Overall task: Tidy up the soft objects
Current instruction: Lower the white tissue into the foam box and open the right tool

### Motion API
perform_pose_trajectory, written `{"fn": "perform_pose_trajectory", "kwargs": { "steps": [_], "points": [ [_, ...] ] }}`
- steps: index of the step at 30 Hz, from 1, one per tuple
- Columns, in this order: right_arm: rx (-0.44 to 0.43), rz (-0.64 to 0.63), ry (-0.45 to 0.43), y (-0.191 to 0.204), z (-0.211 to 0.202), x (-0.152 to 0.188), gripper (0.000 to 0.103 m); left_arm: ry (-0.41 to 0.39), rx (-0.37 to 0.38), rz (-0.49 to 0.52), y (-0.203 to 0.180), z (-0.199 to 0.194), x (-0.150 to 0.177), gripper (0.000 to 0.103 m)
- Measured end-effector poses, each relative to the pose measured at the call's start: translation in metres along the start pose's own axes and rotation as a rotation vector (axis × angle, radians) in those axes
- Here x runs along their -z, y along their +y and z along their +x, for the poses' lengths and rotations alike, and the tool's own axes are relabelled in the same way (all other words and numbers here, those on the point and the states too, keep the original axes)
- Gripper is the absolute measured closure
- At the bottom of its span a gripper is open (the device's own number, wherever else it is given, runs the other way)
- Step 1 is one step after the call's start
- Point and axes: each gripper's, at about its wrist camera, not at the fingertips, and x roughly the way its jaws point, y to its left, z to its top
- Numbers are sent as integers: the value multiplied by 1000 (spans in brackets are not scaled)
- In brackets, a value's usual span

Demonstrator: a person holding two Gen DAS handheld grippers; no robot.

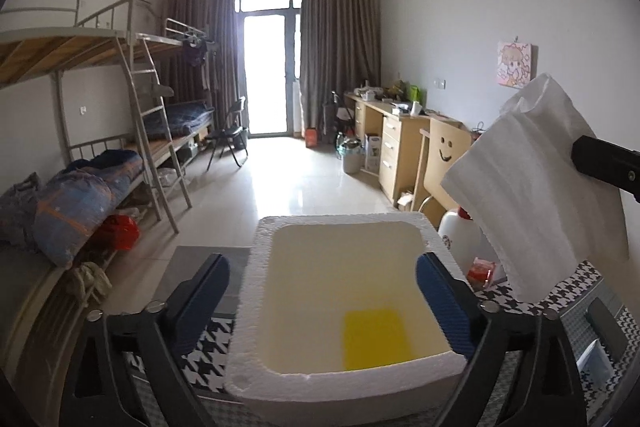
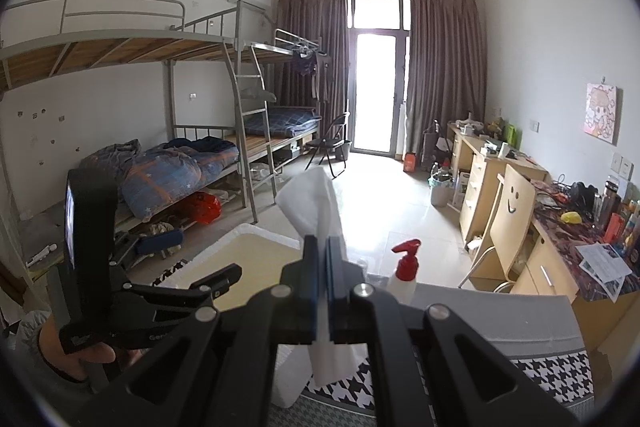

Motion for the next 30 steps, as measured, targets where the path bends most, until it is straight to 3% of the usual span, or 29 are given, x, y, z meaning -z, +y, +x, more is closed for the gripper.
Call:
{"fn": "perform_pose_trajectory", "kwargs": {
  "steps": [16, 30],
  "points": [
    [-78, -25, 16, 27, 22, -7, 97, -28, -60, -33, 32, -15, 9, 1],
    [-81, -12, 86, 32, 56, 1, 97, -30, -23, -27, 39, -28, 27, 1]
  ]
}}
